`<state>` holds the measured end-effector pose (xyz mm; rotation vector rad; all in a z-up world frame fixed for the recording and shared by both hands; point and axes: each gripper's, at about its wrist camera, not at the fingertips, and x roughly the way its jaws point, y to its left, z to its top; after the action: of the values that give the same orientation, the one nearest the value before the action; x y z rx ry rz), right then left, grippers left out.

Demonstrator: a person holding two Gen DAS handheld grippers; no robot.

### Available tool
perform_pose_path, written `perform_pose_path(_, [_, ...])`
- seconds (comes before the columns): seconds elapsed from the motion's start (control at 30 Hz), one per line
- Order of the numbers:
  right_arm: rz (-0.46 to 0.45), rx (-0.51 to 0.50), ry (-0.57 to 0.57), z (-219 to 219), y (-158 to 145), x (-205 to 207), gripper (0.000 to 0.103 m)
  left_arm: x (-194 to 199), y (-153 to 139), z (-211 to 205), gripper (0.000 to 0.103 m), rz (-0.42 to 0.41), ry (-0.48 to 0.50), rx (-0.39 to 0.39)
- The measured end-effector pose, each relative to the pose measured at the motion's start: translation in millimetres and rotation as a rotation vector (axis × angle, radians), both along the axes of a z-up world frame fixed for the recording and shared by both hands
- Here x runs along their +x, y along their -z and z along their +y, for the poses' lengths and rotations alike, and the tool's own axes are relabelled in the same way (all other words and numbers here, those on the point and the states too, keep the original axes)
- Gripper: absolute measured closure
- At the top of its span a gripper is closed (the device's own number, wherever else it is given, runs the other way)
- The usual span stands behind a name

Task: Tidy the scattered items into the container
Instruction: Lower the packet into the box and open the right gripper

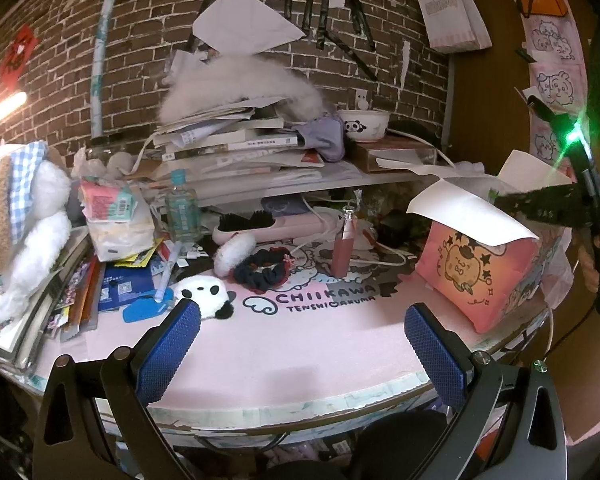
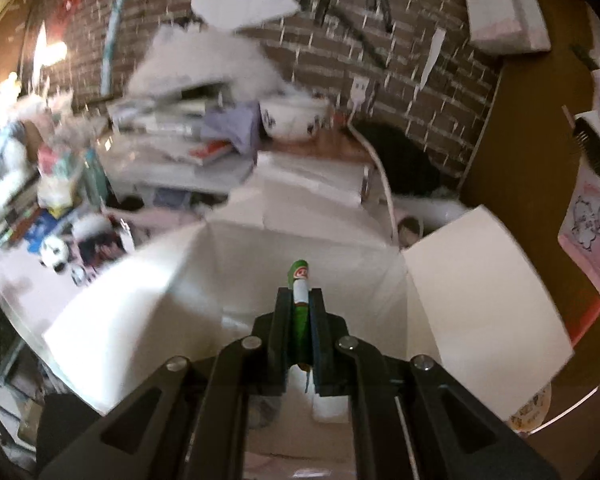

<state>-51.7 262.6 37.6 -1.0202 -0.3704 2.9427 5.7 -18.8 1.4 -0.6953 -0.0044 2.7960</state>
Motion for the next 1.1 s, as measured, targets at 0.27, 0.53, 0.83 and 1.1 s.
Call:
perform_pose_path(0.27, [-0.196,0.071,0.021,-4,24,-31,0.097,-2,3,0,0.001,-0.007,-0.002,0.002])
perform_pose_path(0.53, [-0.299,0.088,0.015,-8,30,-45,0.095,-2,3,0,0.001,-0.006,-0.003,0.003])
perform_pose_path(0.83, [-0.299,0.104,0.028,-9,28,-45,0.089,-1,2,-2,0.001,-0.005,-0.002,0.002])
perform_pose_path(1.1, [-0.232,0.136,0.04,-14,20,-37,0.06,-1,0,-4,0.001,-0.003,-0.005,0.005])
